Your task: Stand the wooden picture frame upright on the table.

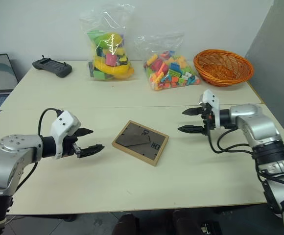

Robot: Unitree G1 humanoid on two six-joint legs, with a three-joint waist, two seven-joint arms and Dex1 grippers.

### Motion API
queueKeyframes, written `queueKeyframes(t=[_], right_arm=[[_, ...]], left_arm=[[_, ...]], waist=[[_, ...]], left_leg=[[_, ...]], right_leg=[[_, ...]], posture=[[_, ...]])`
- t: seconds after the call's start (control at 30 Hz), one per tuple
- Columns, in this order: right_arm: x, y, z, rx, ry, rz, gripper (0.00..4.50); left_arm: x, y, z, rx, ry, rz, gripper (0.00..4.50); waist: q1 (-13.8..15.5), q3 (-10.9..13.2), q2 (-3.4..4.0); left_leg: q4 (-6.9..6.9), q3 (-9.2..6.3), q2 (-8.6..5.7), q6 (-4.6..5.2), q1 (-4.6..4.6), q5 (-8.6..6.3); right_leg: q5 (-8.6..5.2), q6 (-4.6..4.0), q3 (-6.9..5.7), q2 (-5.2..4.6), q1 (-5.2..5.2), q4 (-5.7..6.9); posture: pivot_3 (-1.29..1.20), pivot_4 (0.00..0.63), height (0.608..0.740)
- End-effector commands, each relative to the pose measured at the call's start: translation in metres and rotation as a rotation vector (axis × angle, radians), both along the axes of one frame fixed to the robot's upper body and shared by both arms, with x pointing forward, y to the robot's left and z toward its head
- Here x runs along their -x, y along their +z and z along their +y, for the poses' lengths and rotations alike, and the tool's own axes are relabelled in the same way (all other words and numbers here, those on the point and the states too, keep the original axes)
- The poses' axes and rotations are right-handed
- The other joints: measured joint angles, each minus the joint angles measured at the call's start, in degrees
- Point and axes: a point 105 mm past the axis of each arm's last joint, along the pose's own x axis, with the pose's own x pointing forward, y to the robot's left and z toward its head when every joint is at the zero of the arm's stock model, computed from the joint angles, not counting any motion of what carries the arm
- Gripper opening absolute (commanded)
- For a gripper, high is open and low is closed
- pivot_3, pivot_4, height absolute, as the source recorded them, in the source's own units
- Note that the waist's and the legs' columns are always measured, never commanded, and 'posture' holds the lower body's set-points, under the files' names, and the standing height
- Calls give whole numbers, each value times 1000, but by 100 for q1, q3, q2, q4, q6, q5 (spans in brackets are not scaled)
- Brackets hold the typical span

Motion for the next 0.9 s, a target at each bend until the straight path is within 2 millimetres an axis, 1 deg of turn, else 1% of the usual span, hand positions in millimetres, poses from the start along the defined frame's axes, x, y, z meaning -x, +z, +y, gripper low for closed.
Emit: queueKeyframes(t=[0.03, 0.2, 0.27, 0.3, 0.33, 0.37, 0.4, 0.43, 0.47, 0.5, 0.57, 0.63, 0.8, 0.9], right_arm=[[-9, -5, 15, 73, 24, -91, 3237], [-17, -30, 30, 150, 27, -124, 2053], [-20, -36, 35, 166, 23, -133, 1538], [-20, -39, 38, 168, 29, -132, 1214], [-18, -41, 42, 170, 48, -131, 979], [-14, -43, 46, 170, 71, -126, 623], [-12, -44, 49, 170, 87, -123, 522], [-10, -45, 51, 170, 98, -121, 285], [-6, -46, 52, 167, 112, -115, 146], [-3, -46, 53, 164, 123, -108, 0], [7, -50, 55, 169, 165, -89, 0], [21, -55, 57, 177, 213, -64, 0], [46, -61, 63, 178, 277, -21, 0], [51, -60, 64, 173, 282, -6, 0]], left_arm=[[2, -1, -6, -26, -16, -52, 3398], [0, -16, -16, -9, -11, -44, 2268], [0, -25, -21, -20, -19, -43, 1855], [-1, -31, -23, -33, -24, -42, 1569], [-2, -36, -25, -33, -20, -41, 1344], [-4, -43, -28, -34, -25, -33, 1082], [-6, -48, -31, -33, -30, -27, 944], [-7, -51, -33, -32, -32, -25, 729], [-9, -55, -36, -35, -39, -23, 598], [-11, -58, -37, -40, -45, -21, 370], [-18, -64, -40, -49, -57, -20, 7], [-28, -68, -46, -52, -69, -27, 7], [-51, -69, -61, -66, -93, -66, 7], [-58, -67, -66, -64, -102, -80, 7]], waist=[[-1, 0, 0], [7, 0, 0], [15, 0, 0], [15, 0, 0], [15, -1, 0], [15, -1, 1], [14, -1, 1], [14, -1, 1], [12, -1, 1], [13, -1, 1], [15, -1, 0], [66, -6, 2], [98, -13, 7], [87, -13, 7]], left_leg=[[0, -1, 0, 0, 1, 0], [3, 2, -1, -1, -3, 1], [4, 1, -2, -2, -3, 1], [4, 1, -3, -2, -3, 1], [4, 1, -3, -3, -3, 2], [4, 1, -3, -3, -3, 2], [4, 2, -4, -3, -1, 2], [3, 1, -3, -3, -1, 2], [4, 2, -3, -3, 0, 2], [4, 0, -3, -3, -2, 2], [3, -1, -3, -2, -2, 1], [4, -7, -5, -1, -1, 1], [10, -11, -10, 1, 8, 0], [12, -13, -10, 0, 14, 0]], right_leg=[[0, 0, 0, 0, 0, -1], [0, 0, 1, -1, 0, -2], [1, 0, 1, -2, 0, -1], [1, 0, 1, -3, 0, 1], [1, 0, 1, -3, 0, 0], [1, 0, 1, -3, -1, 0], [1, 0, 3, -3, 0, 2], [1, 0, 2, -3, 0, 0], [1, 0, 2, -3, 0, 3], [1, 0, 0, -2, 0, 3], [1, 0, 0, -2, 0, 3], [1, 0, -6, -4, 4, 2], [1, 1, -10, -6, 17, 5], [1, 1, -11, -4, 20, 8]], posture=[[0, 150, 740], [0, 150, 740], [0, 150, 740], [0, 150, 740], [0, 150, 740], [0, 150, 740], [0, 150, 740], [0, 150, 740], [0, 150, 740], [0, 150, 740], [0, 150, 740], [0, 150, 740], [0, 150, 740], [0, 150, 740]])
